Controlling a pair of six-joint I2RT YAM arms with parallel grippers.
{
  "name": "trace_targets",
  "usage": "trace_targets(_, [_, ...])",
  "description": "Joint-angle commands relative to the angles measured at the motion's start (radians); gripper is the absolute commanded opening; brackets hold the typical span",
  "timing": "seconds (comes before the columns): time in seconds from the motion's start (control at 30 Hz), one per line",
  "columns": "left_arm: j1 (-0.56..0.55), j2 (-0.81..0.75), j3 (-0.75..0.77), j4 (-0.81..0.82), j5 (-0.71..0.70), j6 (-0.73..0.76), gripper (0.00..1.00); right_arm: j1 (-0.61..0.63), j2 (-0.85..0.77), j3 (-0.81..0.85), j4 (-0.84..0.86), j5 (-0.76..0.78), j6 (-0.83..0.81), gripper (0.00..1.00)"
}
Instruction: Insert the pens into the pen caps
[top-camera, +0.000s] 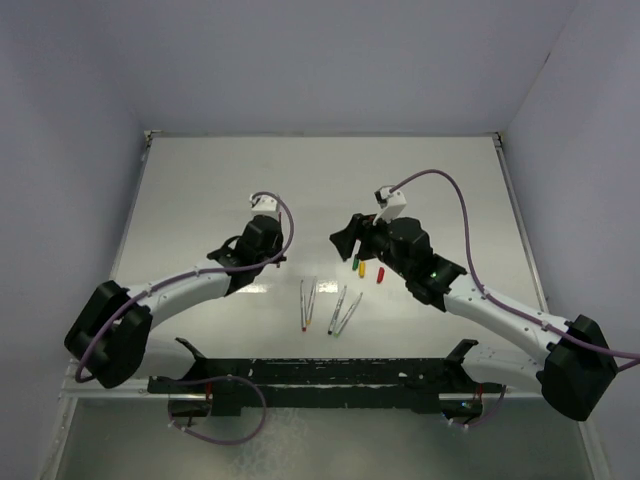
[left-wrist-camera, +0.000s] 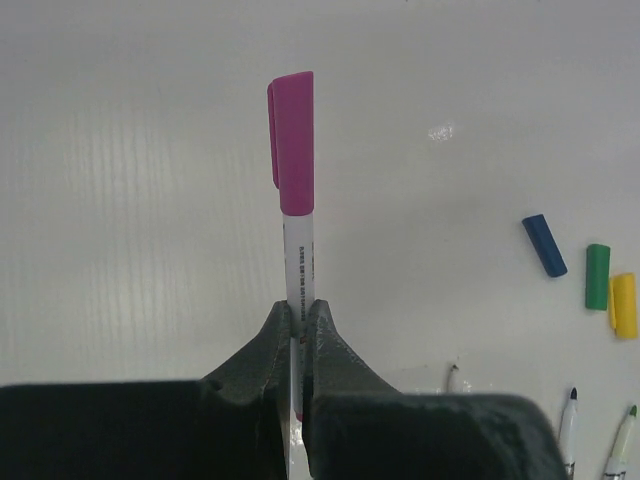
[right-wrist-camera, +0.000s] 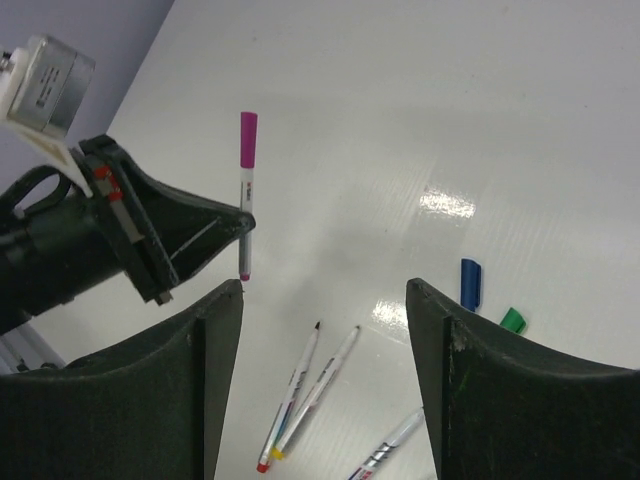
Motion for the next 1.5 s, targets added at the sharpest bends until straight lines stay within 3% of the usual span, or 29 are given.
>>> trace_targets(0.0, [0.031,0.114,0.125,-0.051,0.013,-0.018,0.01,0.001,-0.012,-0.015,-0.013,0.028,0.017,0.69])
trace_targets(0.1, [0.047,0.190,0.170,-0.060,0.022,-0.021,0.06,0.002,-0.023,-0.031,-0.010,0.027,0.017,0.69])
trace_targets(0.57, [0.091,0.392,0.291,-0.087,0.002,-0.002,0.06,0.001,-0.078,-0.088,-0.043,0.028,0.032,0.68])
trace_targets(0.77, [0.093,0.460,0.328,-0.122,-0.020,-0.008,0.15,0.001,-0.094,-0.102,-0.048,0.038,0.039,0.68])
trace_targets(1.03, [0.094,0.498,0.336,-0.122,-0.027,-0.016,0.18,0.002,-0.098,-0.109,-0.048,0.048,0.046,0.68])
trace_targets(1.1, [0.094,0.498,0.339,-0.126,-0.026,-0.020,0.23,0.002,-0.098,-0.112,-0.045,0.055,0.047,0.68])
trace_targets(1.17, [0.093,0.493,0.339,-0.127,-0.026,-0.023,0.36,0.001,-0.097,-0.114,-0.039,0.058,0.045,0.68])
trace_targets(1.23, [0.094,0.484,0.338,-0.127,-0.024,-0.025,0.44,0.001,-0.096,-0.114,-0.035,0.058,0.042,0.68])
trace_targets(1.47, [0.094,0.415,0.343,-0.146,-0.009,-0.015,0.47,0.001,-0.094,-0.108,-0.042,0.069,0.042,0.68])
